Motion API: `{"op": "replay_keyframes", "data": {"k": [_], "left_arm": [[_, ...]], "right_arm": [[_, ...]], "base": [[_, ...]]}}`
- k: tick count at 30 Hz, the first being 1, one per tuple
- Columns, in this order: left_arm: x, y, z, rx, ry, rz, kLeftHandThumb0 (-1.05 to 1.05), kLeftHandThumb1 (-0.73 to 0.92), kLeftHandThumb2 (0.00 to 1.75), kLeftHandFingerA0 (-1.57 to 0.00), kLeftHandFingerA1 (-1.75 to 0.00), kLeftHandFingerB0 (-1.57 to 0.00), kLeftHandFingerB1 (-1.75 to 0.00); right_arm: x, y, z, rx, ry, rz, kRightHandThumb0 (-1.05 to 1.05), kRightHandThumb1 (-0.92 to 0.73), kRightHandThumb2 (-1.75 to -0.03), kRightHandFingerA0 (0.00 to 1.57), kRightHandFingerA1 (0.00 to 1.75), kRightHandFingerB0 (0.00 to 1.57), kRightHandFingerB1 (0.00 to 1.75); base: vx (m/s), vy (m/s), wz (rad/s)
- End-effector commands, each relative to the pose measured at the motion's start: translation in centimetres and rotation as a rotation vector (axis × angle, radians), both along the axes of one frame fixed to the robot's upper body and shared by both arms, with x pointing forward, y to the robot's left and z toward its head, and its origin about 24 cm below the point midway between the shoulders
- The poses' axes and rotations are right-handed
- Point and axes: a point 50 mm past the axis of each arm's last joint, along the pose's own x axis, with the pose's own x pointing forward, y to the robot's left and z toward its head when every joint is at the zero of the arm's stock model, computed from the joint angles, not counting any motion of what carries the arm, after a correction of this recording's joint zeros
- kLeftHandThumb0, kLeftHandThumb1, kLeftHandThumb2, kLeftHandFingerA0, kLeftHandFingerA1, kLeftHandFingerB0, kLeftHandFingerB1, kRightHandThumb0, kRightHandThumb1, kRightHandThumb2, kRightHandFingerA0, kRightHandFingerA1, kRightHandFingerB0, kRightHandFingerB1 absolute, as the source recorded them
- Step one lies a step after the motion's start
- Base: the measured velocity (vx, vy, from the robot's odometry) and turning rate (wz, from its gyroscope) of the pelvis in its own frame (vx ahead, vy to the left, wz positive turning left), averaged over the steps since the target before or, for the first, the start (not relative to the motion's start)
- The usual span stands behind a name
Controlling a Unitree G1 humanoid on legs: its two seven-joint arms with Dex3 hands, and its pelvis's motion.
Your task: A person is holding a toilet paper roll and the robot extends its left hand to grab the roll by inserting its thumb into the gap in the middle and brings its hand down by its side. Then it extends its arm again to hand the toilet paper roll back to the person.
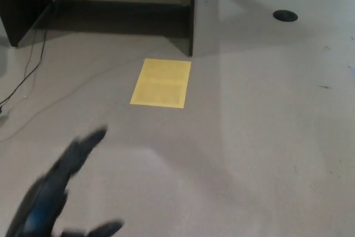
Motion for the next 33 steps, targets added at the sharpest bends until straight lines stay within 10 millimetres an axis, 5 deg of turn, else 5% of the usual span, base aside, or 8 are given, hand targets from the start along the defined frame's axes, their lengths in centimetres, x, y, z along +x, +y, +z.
{"op": "replay_keyframes", "data": {"k": [1, 6, 10, 11, 19, 20, 22, 33], "left_arm": [[-5.4, 4.3, -7.9, -0.011, 0.165, 0.268, -0.53, 0.38, 0.63, -0.17, -0.39, -0.11, -0.33], [-7.8, 6.3, -12.9, 0.153, 0.414, 0.309, -0.24, 0.29, 0.85, -0.09, -0.52, -0.08, -0.5], [-8.2, 7.6, -14.3, 0.22, 0.505, 0.359, -0.51, 0.4, 0.65, -0.21, -0.4, -0.16, -0.35], [-8.0, 8.1, -14.4, 0.173, 0.532, 0.369, -0.23, 0.35, 0.88, -0.07, -0.51, -0.06, -0.5], [-7.6, 9.3, -14.6, -0.02, 0.605, 0.391, -0.2, 0.37, 0.88, -0.09, -0.52, -0.07, -0.5], [-7.7, 9.4, -14.7, -0.053, 0.616, 0.395, -0.33, 0.44, 0.58, -0.18, -0.38, -0.17, -0.31], [-8.0, 9.5, -14.9, -0.051, 0.63, 0.391, -0.19, 0.36, 0.88, -0.1, -0.52, -0.07, -0.5], [-8.6, 9.6, -15.7, -0.059, 0.698, 0.412, -0.41, 0.4, 0.62, -0.23, -0.42, -0.16, -0.34]], "right_arm": [[-1.7, -2.2, 0.4, -0.035, -0.006, -0.053, -0.38, -0.68, -0.61, 0.77, 0.62, 0.52, 0.4], [-2.0, -1.9, 0.2, -0.038, 0.001, -0.048, -0.37, -0.68, -0.6, 0.79, 0.65, 0.53, 0.4], [-1.3, -1.4, 0.2, -0.027, -0.012, -0.04, -0.38, -0.69, -0.61, 0.77, 0.62, 0.53, 0.4], [-0.9, -1.2, 0.3, -0.028, -0.018, -0.038, -0.38, -0.69, -0.61, 0.79, 0.63, 0.52, 0.4], [-0.4, -0.7, 0.2, -0.007, -0.024, -0.042, -0.37, -0.68, -0.6, 0.71, 0.55, 0.52, 0.41], [-0.4, -0.6, 0.1, -0.004, -0.021, -0.041, -0.38, -0.68, -0.61, 0.72, 0.55, 0.52, 0.41], [-0.6, -0.5, 0.0, -0.004, -0.014, -0.037, -0.38, -0.68, -0.6, 0.72, 0.55, 0.52, 0.41], [-1.3, -0.7, -0.2, -0.024, -0.002, -0.029, -0.38, -0.68, -0.61, 0.75, 0.55, 0.52, 0.4]], "base": [[0.0, 0.0, 0.0], [0.0, 0.0, 0.0], [0.0, 0.0, 0.0], [0.0, 0.0, 0.0], [0.0, 0.0, 0.0], [0.0, 0.0, 0.0], [0.0, 0.0, 0.0], [0.0, 0.0, 0.0]]}}
